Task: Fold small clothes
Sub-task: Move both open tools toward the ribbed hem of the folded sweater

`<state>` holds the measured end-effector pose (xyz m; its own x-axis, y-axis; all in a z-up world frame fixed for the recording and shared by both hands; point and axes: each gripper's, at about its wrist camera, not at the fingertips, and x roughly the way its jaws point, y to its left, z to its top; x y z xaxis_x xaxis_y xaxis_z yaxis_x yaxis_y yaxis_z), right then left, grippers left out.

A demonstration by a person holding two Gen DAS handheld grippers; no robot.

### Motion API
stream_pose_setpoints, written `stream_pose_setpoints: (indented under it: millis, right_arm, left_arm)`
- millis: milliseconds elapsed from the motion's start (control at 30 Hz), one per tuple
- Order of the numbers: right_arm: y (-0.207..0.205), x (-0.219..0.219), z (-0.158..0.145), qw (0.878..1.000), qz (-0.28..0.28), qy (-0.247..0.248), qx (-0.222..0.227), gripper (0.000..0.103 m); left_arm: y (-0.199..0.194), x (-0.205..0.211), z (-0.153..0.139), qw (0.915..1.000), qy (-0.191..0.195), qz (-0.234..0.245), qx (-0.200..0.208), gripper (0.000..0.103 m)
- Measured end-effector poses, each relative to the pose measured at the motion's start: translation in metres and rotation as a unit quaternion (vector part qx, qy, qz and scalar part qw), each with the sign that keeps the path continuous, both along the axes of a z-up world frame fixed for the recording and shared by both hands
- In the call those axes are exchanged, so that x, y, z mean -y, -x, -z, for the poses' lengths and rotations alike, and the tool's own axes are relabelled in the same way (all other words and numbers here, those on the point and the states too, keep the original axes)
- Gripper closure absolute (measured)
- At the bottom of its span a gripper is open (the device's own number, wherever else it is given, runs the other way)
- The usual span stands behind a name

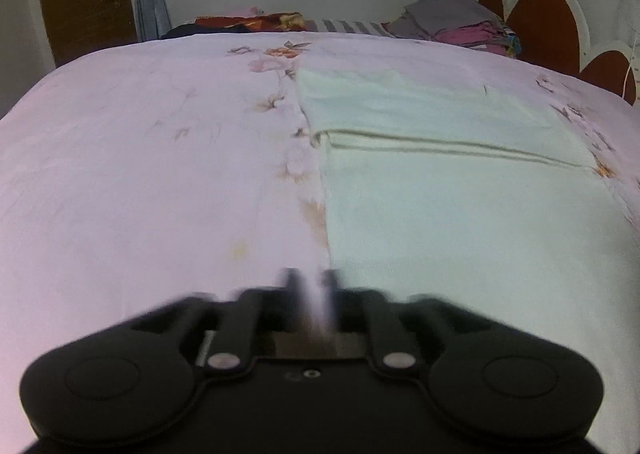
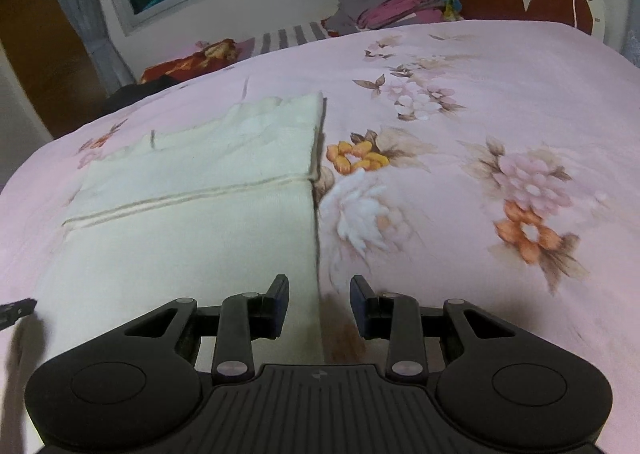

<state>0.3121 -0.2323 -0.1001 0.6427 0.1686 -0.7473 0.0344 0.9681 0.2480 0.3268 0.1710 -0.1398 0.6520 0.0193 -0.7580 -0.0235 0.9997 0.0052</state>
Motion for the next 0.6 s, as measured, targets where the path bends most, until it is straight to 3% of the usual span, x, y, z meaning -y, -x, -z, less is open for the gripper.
stream_pose_setpoints:
  millis: [33, 67, 100, 200, 233, 267, 300, 467, 600]
  right_arm:
    - [0.012, 0.003, -0.001, 1.000, -0.007, -0.001, 0.001, 0.069]
    - [0.021, 0.006, -0.002, 1.000, -0.012, -0.002, 0.001, 0.069]
    - [0.032, 0.008, -0.002, 1.000, -0.016, -0.004, 0.001, 0.069]
    - [0.067, 0.019, 0.003, 1.000, -0.023, -0.017, -0.009, 0.069]
    - [0.078, 0.022, 0.006, 0.999, -0.024, -0.020, -0.012, 0.064]
    - [0.087, 0.025, 0.008, 0.999, -0.021, -0.023, -0.013, 0.042]
    - [0.096, 0.027, 0.010, 0.999, -0.020, -0.027, -0.013, 0.035]
    - [0.138, 0.033, 0.018, 0.997, -0.031, -0.067, -0.016, 0.034]
    - [0.157, 0.031, 0.027, 0.993, -0.046, -0.104, -0.028, 0.034]
  left_arm:
    - [0.011, 0.001, -0.002, 0.9997, -0.014, -0.018, 0.009, 0.010]
    - [0.023, 0.001, -0.003, 0.9990, -0.026, -0.030, 0.021, 0.002]
    - [0.034, 0.000, -0.004, 0.9986, -0.028, -0.032, 0.030, 0.003]
    - [0.064, -0.009, 0.000, 0.9992, -0.013, -0.037, 0.004, 0.003]
    - [0.073, -0.013, 0.002, 0.9992, -0.005, -0.041, 0.000, 0.004]
    - [0.083, -0.017, 0.003, 0.9990, 0.005, -0.045, -0.005, 0.004]
    - [0.093, -0.020, 0.004, 0.9987, 0.016, -0.048, -0.011, 0.007]
    - [0.138, -0.030, 0.005, 0.9963, 0.070, -0.046, -0.019, 0.017]
    - [0.159, -0.034, 0.004, 0.9931, 0.111, -0.030, -0.021, 0.036]
